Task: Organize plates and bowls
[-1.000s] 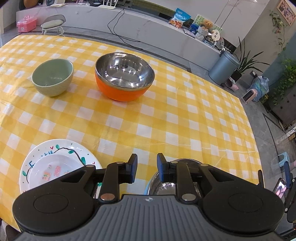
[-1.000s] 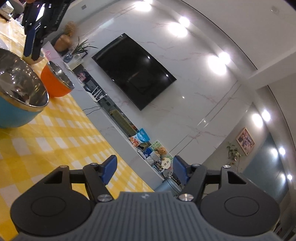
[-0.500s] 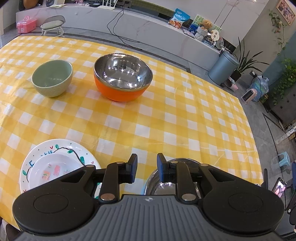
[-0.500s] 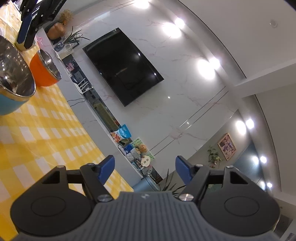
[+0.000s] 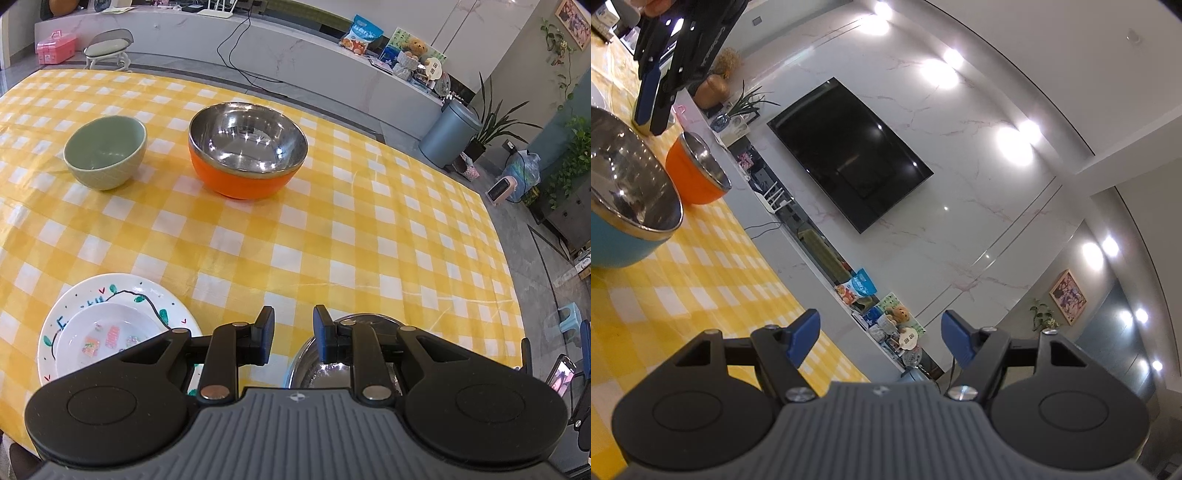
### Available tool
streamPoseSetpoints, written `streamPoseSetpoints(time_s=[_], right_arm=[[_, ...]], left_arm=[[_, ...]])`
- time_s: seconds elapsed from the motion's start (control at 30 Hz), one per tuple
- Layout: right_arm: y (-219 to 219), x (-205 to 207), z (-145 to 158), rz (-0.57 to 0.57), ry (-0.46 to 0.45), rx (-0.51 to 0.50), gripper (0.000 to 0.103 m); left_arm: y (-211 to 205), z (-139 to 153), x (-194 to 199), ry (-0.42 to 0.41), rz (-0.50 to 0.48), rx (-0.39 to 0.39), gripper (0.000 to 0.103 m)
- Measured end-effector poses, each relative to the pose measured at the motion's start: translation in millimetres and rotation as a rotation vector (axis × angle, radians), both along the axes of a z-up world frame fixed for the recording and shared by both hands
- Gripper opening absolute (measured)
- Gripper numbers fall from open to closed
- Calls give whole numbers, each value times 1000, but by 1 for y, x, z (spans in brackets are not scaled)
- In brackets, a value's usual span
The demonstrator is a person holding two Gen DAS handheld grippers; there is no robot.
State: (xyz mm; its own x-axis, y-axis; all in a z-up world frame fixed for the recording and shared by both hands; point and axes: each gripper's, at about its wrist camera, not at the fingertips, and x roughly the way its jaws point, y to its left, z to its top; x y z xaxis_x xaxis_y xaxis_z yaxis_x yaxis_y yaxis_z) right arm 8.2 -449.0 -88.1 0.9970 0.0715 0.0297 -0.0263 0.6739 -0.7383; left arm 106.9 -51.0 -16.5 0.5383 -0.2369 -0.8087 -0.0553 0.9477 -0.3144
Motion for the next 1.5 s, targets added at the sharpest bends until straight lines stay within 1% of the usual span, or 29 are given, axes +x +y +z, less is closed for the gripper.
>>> streamPoseSetpoints(time_s=[0.1, 0.27, 0.37, 0.43, 0.53, 0.6, 0.7, 0.73, 0.83, 0.9, 0.97, 1.1, 1.17, 1.23, 1.33, 1.4, 1.47, 1.5], right_arm=[[0, 1, 1, 10, 14, 6, 71], [-2, 1, 2, 0, 10, 9, 71], [6, 2, 7, 43, 13, 2, 71], [13, 6, 20, 84, 36, 50, 72], [26, 25, 45, 117, 114, 167, 73], [36, 42, 59, 120, 184, 225, 74], [51, 69, 76, 92, 288, 328, 74], [59, 80, 81, 72, 333, 362, 74], [80, 106, 91, 27, 447, 436, 74], [93, 122, 93, 5, 523, 472, 74], [101, 138, 96, -11, 596, 524, 74], [117, 182, 100, -36, 804, 702, 73], [127, 201, 99, -46, 898, 796, 66], [138, 219, 95, -63, 971, 864, 64], [154, 236, 88, -93, 1021, 898, 59], [163, 245, 85, -110, 1059, 908, 56], [169, 254, 80, -132, 1099, 925, 51], [172, 259, 78, -148, 1114, 933, 50]], left_arm=[[0, 0, 0, 1, -5, -2, 25], [2, -1, 1, -4, -10, -6, 25], [2, -1, 2, -23, -39, -10, 25], [2, 1, 3, -45, -61, -9, 28], [7, 7, 6, -84, -81, -6, 32], [14, 13, 9, -118, -88, -7, 40], [30, 23, 15, -163, -71, -12, 48], [36, 25, 19, -171, -64, -12, 49], [52, 32, 29, -196, -44, -7, 56], [62, 35, 37, -214, -32, 0, 62], [72, 37, 44, -227, -28, 4, 65], [92, 37, 65, -227, -6, -29, 65], [99, 35, 77, -219, -4, -46, 65], [103, 33, 88, -208, 0, -59, 65], [102, 23, 104, -177, -16, -59, 65], [99, 15, 114, -150, -15, -54, 63], [97, 6, 123, -130, -17, -47, 62], [96, 2, 127, -118, -13, -41, 60]])
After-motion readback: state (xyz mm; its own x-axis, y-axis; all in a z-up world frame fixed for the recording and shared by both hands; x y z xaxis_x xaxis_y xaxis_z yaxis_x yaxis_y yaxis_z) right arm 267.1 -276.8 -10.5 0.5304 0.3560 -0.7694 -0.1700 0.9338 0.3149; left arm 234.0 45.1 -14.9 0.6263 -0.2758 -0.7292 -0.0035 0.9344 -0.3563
